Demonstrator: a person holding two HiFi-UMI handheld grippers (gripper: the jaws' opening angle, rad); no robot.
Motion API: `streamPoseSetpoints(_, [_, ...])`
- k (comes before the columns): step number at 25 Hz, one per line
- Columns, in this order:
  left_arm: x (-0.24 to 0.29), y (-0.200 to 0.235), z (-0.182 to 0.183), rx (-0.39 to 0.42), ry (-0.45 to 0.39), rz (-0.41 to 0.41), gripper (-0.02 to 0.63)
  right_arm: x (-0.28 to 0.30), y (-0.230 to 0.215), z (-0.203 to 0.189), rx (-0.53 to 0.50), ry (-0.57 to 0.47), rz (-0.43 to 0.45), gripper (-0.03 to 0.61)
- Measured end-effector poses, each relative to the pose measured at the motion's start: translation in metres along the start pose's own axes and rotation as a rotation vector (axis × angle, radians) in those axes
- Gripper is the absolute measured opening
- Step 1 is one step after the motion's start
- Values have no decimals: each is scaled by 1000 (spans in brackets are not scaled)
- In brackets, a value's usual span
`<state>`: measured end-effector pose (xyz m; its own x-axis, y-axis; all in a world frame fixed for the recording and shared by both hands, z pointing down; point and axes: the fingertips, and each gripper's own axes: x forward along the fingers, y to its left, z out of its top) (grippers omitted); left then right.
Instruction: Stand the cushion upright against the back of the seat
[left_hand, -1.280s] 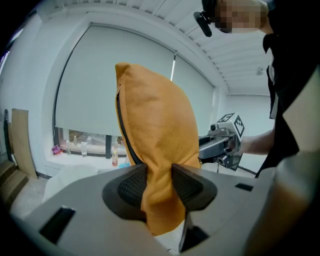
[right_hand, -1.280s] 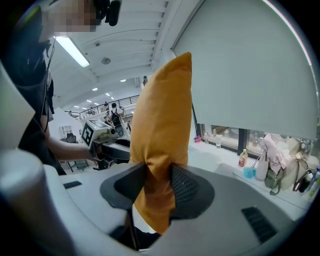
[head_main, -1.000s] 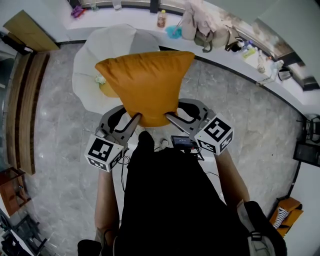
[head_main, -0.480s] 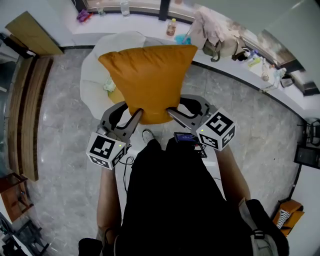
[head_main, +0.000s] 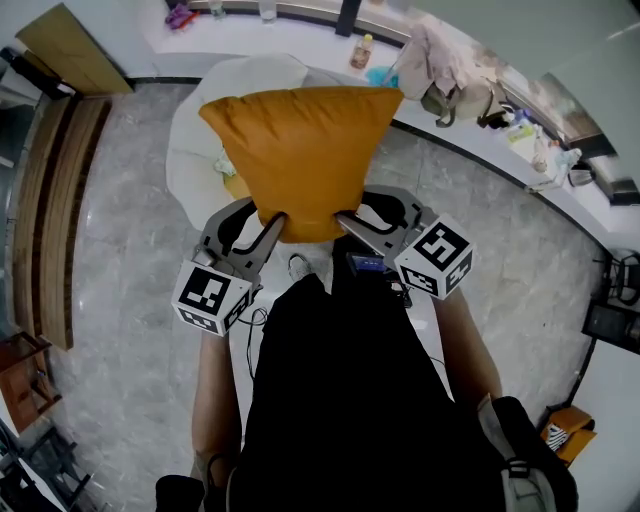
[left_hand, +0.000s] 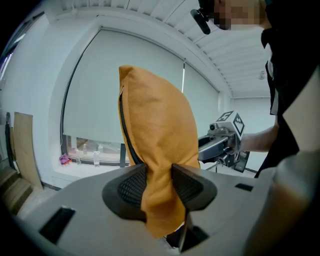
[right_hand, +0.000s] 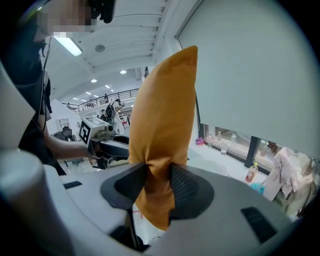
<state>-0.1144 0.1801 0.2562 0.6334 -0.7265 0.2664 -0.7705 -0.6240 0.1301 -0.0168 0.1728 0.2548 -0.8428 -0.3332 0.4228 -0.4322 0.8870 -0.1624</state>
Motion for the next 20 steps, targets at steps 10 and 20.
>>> streamPoseSetpoints(10, [30,30,-9,-20,66,54,167,28,-38,-4,-45,51,52,161])
streamPoseSetpoints(20, [113,69,-7,-53,178,92,166,54,-130,-11,-3,106,117,156])
